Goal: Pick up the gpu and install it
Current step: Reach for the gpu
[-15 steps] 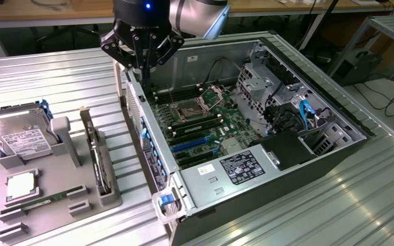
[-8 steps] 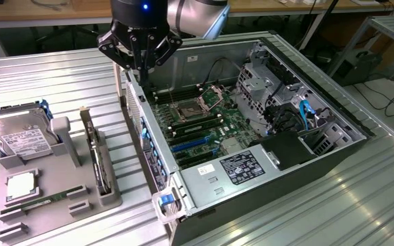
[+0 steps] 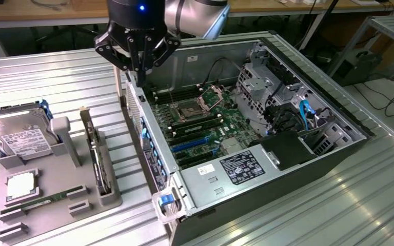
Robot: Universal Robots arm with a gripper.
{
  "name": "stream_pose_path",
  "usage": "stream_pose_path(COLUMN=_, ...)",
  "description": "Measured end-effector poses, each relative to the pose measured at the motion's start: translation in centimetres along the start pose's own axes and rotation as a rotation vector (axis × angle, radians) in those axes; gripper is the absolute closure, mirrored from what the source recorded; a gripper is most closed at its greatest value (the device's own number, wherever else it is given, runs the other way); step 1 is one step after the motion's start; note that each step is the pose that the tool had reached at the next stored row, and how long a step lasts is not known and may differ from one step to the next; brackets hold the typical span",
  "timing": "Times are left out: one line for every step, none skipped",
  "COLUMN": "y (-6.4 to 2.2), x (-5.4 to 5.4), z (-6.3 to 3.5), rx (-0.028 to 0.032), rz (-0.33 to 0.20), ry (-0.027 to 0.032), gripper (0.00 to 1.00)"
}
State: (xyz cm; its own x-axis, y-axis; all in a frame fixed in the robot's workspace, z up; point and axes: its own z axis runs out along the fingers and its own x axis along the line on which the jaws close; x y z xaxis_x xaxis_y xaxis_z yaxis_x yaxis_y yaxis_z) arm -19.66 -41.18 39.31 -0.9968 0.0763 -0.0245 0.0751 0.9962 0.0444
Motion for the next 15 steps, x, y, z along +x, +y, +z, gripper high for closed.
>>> stream_pose_path(y=-0.03, x=0.04, z=0.00, rx=0.0000, rz=0.000, ry=0.0000, gripper=0.89)
stream_pose_path(y=-0.06, x=0.11, z=-0.01, rx=0.0001, rz=0.000, ry=0.0001, gripper=0.89)
stream_pose_path(y=-0.09, x=0.15, z=-0.01, rx=0.0000, rz=0.000, ry=0.0000, gripper=0.89)
stream_pose_path(y=-0.16, x=0.27, z=-0.01, rx=0.0000, rz=0.000, ry=0.0000, gripper=0.89)
stream_pose_path(y=-0.23, x=0.38, z=-0.02, rx=0.0000, rz=0.000, ry=0.0000, gripper=0.89)
stream_pose_path(y=-0.27, x=0.44, z=-0.02, rx=0.0000, rz=0.000, ry=0.0001, gripper=0.89)
stream_pose_path(y=-0.34, x=0.55, z=-0.03, rx=0.0001, rz=0.000, ry=0.0001, gripper=0.89)
stream_pose_path(y=-0.38, x=0.61, z=-0.04, rx=0.0001, rz=0.000, ry=0.0001, gripper=0.89)
stream_pose_path(y=-0.41, x=0.66, z=-0.04, rx=0.0000, rz=0.000, ry=0.0001, gripper=0.89)
stream_pose_path(y=-0.47, x=0.74, z=-0.04, rx=0.0001, rz=0.000, ry=0.0001, gripper=0.89)
stream_pose_path(y=-0.49, x=0.78, z=-0.04, rx=0.0000, rz=0.000, ry=0.0000, gripper=0.89)
stream_pose_path(y=-0.52, x=0.82, z=-0.05, rx=0.0001, rz=0.000, ry=0.0001, gripper=0.89)
stream_pose_path(y=-0.54, x=0.87, z=-0.04, rx=0.0000, rz=0.000, ry=0.0000, gripper=0.89)
stream_pose_path(y=-0.57, x=0.91, z=-0.05, rx=0.0000, rz=0.000, ry=0.0001, gripper=0.89)
stream_pose_path(y=-0.62, x=0.97, z=-0.05, rx=0.0000, rz=0.000, ry=0.0001, gripper=0.89)
